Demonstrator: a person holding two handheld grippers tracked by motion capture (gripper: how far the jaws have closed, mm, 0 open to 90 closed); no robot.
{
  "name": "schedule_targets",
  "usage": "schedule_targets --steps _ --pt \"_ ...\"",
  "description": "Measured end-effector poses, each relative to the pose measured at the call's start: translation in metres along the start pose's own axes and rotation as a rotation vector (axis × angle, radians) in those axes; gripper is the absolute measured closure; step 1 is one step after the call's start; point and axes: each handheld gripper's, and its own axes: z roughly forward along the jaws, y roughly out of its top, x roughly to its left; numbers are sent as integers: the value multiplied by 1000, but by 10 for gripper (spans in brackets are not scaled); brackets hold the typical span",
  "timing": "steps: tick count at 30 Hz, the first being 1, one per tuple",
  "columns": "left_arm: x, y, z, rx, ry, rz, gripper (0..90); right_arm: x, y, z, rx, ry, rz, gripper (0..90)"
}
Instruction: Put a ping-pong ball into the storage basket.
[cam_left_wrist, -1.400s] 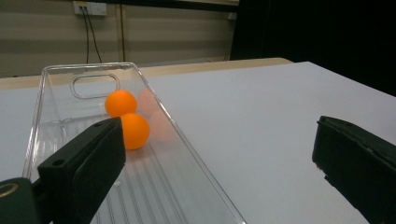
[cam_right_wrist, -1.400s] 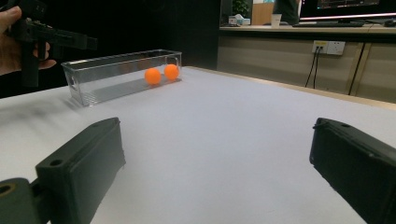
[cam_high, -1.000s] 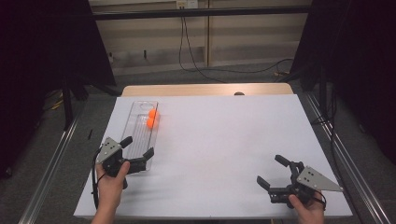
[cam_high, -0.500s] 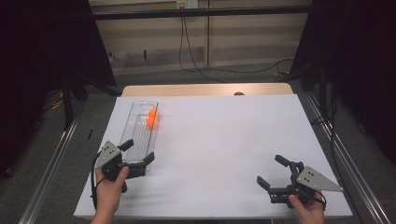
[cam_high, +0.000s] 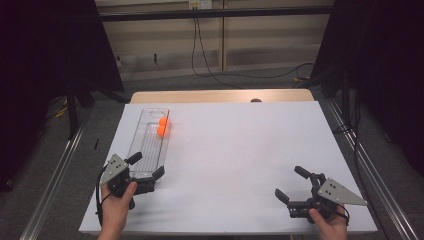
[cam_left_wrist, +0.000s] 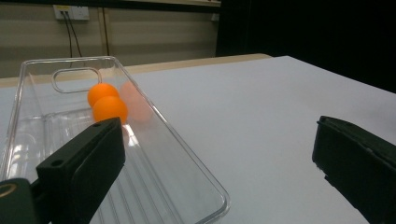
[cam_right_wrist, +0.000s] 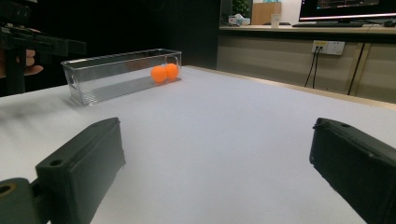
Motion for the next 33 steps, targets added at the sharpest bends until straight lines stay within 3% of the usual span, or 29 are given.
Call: schedule_targets --steps 24,33 --pt "1 -12 -6 -3 1 -2 26 0 0 1 7 -2 -4 22" --pt "2 -15 -7 -13 -7 -25 26 1 -1 2 12 1 -9 22"
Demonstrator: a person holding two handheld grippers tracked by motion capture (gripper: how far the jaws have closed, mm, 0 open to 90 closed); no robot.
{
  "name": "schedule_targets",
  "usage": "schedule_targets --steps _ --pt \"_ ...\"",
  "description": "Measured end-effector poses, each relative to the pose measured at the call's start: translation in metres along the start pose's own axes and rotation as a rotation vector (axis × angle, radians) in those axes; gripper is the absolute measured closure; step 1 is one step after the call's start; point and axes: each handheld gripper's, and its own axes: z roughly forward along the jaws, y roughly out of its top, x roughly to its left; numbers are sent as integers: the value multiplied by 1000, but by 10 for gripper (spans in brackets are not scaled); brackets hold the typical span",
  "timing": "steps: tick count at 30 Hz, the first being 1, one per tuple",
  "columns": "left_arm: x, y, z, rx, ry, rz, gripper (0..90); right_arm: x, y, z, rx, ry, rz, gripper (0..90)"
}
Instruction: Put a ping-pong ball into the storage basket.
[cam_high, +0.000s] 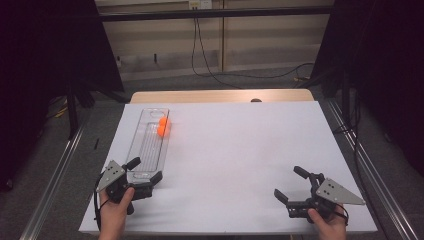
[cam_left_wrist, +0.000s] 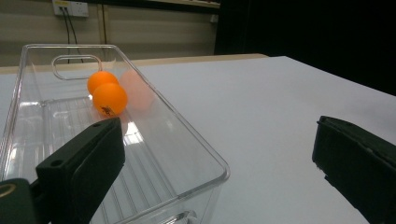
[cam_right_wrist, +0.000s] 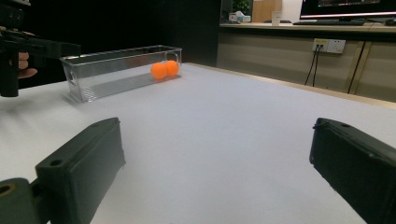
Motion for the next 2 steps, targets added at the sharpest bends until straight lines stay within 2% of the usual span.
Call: schedule_targets --steps 2 --pt "1 0 0 -8 2 -8 26 0 0 0 1 -2 -2 23"
